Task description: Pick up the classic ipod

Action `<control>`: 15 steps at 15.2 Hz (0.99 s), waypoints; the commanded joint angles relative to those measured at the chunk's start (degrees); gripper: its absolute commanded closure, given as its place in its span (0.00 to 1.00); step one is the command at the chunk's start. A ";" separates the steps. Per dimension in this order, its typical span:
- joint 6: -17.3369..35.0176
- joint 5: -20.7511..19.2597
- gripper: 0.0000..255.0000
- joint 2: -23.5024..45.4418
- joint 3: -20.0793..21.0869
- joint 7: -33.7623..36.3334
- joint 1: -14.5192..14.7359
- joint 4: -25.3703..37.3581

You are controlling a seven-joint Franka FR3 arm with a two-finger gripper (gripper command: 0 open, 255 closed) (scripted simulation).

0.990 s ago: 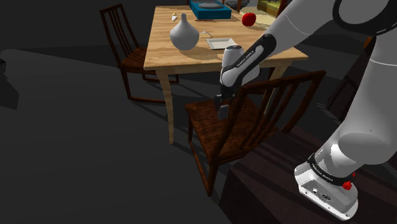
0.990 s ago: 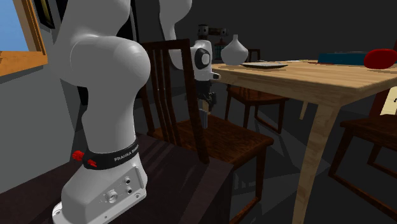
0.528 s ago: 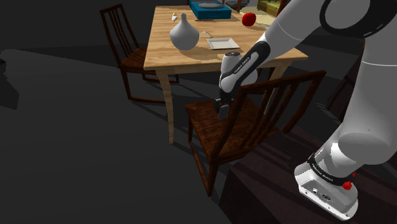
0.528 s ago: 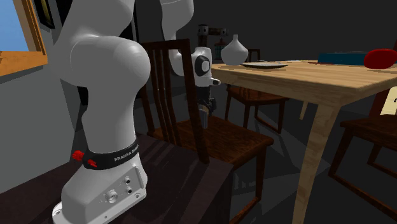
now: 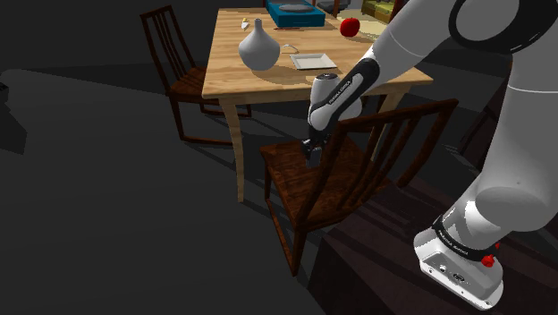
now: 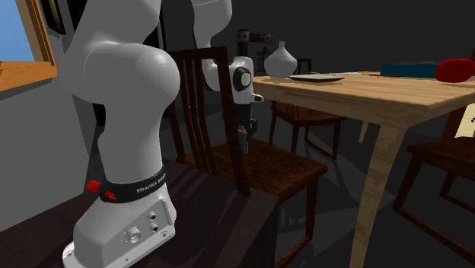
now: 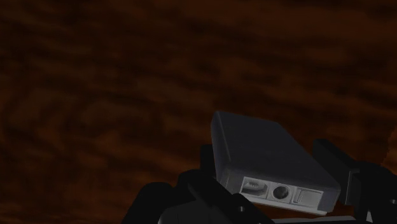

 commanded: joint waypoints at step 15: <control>-8.99 -0.32 1.00 -8.90 -0.17 0.20 0.08 0.08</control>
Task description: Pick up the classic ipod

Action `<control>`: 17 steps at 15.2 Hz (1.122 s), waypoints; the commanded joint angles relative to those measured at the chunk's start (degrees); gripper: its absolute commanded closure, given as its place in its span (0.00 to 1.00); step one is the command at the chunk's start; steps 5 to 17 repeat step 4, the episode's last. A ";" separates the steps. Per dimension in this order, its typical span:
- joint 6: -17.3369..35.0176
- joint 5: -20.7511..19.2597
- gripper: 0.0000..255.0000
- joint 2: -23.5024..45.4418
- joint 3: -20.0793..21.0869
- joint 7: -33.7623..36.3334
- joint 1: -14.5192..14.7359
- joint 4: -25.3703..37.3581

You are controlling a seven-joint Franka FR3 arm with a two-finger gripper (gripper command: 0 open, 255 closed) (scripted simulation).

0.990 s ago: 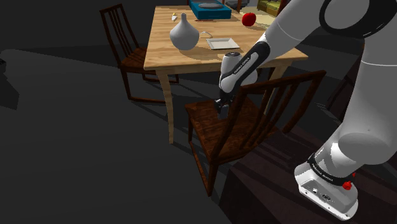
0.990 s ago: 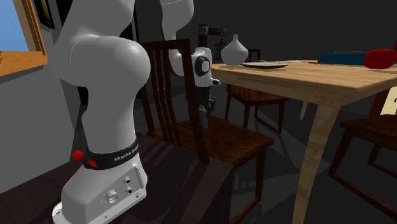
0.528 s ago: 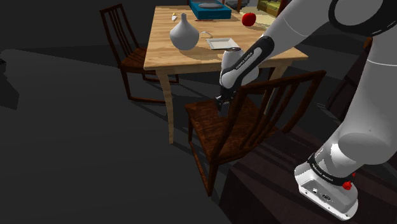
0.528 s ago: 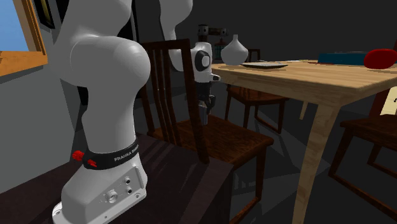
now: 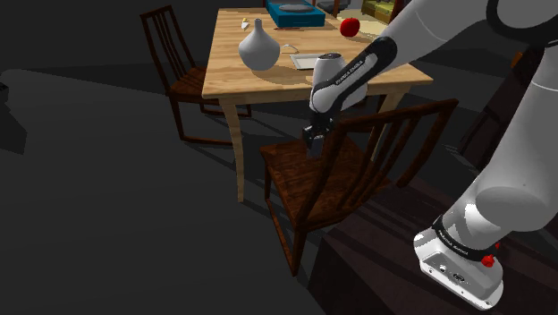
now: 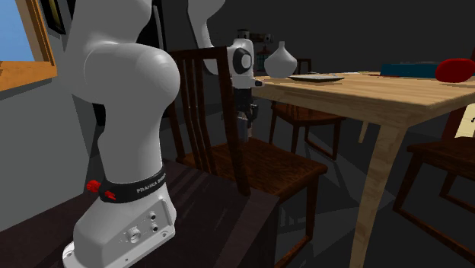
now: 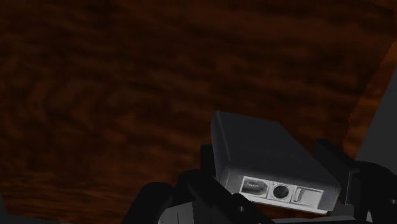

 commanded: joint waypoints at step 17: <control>-2.41 -0.08 1.00 -2.08 -0.04 0.00 -0.02 0.30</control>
